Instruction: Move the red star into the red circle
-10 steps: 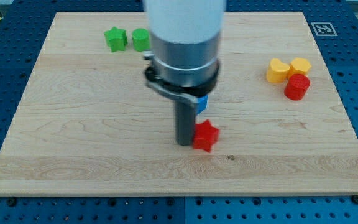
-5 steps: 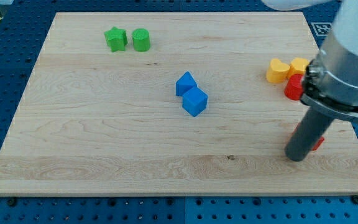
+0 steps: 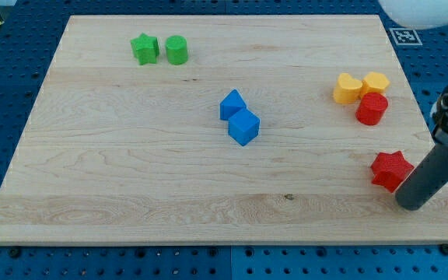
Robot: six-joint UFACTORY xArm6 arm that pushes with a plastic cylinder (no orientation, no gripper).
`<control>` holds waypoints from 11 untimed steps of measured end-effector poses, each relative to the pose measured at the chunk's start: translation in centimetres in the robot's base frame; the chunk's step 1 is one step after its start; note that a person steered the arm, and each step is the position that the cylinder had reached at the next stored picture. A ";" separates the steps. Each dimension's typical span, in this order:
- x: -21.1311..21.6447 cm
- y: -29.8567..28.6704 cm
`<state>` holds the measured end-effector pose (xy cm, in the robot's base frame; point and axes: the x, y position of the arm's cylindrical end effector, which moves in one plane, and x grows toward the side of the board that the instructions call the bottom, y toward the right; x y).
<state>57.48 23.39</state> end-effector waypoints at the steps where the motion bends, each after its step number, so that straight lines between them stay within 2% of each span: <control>1: -1.6 0.7; 7: -2.1 -5.3; 8: -3.4 -5.3; 10: -9.7 -3.7; 11: -10.6 -3.3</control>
